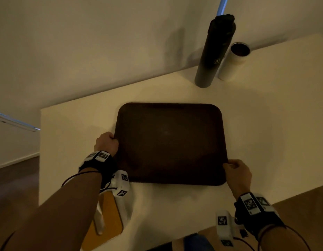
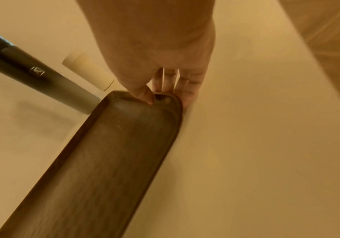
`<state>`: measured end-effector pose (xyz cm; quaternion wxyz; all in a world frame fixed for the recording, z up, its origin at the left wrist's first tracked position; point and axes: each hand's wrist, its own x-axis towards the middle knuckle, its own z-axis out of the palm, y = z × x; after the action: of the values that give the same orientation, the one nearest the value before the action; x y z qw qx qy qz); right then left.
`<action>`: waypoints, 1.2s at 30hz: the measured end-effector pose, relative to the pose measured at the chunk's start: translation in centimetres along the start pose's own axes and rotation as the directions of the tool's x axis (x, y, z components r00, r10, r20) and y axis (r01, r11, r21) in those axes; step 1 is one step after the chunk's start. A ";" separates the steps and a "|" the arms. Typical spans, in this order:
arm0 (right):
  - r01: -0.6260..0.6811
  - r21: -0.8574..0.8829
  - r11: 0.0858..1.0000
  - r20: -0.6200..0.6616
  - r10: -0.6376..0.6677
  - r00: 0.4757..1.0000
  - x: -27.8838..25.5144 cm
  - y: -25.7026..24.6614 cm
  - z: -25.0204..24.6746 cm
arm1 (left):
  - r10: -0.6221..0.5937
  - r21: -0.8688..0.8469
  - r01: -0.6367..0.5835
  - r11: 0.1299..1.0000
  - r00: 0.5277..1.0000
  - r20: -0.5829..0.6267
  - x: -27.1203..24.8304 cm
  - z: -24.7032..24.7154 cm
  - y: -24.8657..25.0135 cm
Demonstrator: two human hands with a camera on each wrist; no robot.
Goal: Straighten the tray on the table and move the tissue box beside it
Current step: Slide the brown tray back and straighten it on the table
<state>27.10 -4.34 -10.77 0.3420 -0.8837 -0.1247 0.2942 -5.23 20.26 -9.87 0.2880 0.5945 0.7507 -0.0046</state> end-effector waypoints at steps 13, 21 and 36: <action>0.164 -0.106 0.981 0.006 -0.164 0.986 4.8 -8.9 6.6 | -0.125 -0.281 0.080 0.956 0.981 -0.147 4.3 -1.9 -2.4; 0.206 -0.132 0.970 -0.011 -0.209 0.978 6.6 -11.4 8.1 | -0.155 -0.347 0.080 0.935 0.969 -0.194 5.7 -2.0 -2.1; 0.238 -0.165 0.957 -0.005 -0.242 0.970 9.1 -14.2 9.5 | -0.141 -0.360 0.059 0.931 0.968 -0.205 8.1 -1.9 -1.5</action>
<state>28.34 15.01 -10.79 0.3031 -0.8907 -0.2505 0.2281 -8.41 27.74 -12.32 0.3009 0.4907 0.7970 0.1830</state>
